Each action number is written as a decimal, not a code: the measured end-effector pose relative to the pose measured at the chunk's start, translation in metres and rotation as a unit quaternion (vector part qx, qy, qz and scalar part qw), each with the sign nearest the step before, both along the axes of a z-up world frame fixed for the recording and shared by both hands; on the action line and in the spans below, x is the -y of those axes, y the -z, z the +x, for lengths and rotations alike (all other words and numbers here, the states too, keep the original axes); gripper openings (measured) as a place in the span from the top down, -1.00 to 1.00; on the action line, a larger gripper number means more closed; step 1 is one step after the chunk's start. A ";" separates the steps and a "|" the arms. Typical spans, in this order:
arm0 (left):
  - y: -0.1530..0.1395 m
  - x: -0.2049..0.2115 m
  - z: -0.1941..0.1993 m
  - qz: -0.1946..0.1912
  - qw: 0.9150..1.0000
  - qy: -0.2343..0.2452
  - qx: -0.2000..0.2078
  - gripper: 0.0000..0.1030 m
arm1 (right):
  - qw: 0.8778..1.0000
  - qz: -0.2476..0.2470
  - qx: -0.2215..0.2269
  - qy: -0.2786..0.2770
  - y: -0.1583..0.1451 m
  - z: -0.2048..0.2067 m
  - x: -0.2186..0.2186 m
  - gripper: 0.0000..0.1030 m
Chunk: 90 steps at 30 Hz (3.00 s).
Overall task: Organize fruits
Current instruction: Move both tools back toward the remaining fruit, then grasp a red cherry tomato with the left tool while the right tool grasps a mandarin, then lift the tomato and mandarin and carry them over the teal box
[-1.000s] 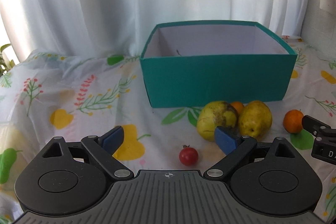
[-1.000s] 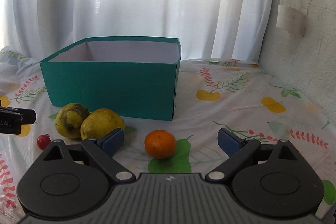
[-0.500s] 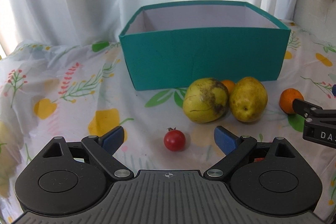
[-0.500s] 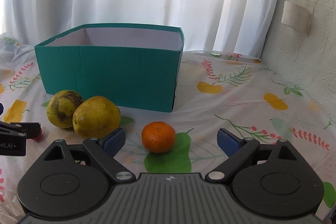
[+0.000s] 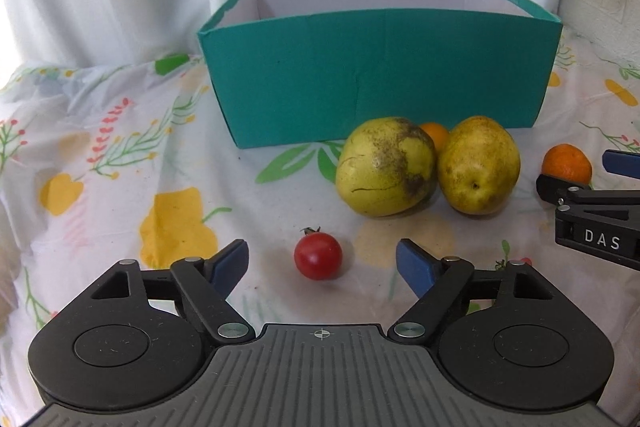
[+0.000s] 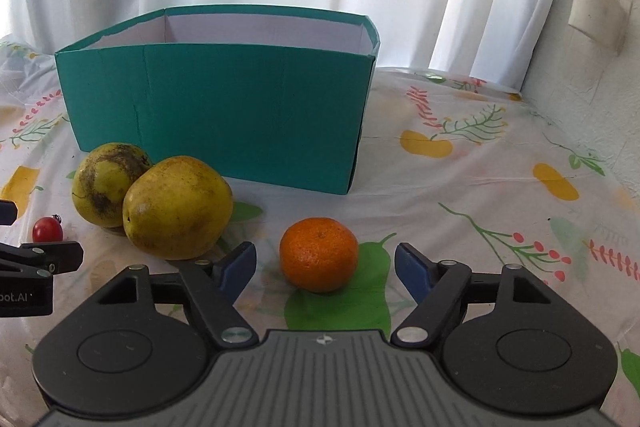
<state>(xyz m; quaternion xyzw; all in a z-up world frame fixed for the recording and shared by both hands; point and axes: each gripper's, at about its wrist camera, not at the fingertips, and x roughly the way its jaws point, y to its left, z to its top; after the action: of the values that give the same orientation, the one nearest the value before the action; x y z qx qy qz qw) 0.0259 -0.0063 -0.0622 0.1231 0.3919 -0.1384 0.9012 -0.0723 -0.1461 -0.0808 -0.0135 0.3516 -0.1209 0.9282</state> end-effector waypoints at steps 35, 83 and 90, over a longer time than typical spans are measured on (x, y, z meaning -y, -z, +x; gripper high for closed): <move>0.008 -0.002 0.009 -0.020 0.999 0.024 -0.027 0.45 | 0.999 0.037 -0.007 -0.002 0.015 0.009 0.010 0.15; -0.183 0.004 0.085 -0.057 0.988 -0.058 0.130 0.45 | 0.974 0.020 0.224 -0.033 -0.176 0.024 -0.011 0.15; -0.169 0.006 0.100 -0.055 0.991 -0.055 0.112 0.45 | 0.976 0.018 0.214 -0.022 -0.164 0.030 -0.008 0.15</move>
<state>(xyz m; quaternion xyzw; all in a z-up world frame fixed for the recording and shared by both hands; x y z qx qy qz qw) 0.1264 -0.0124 0.1069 0.0661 0.2861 -0.0956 0.9511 -0.0425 -0.1385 0.0828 0.0217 0.1462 -0.0937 0.9846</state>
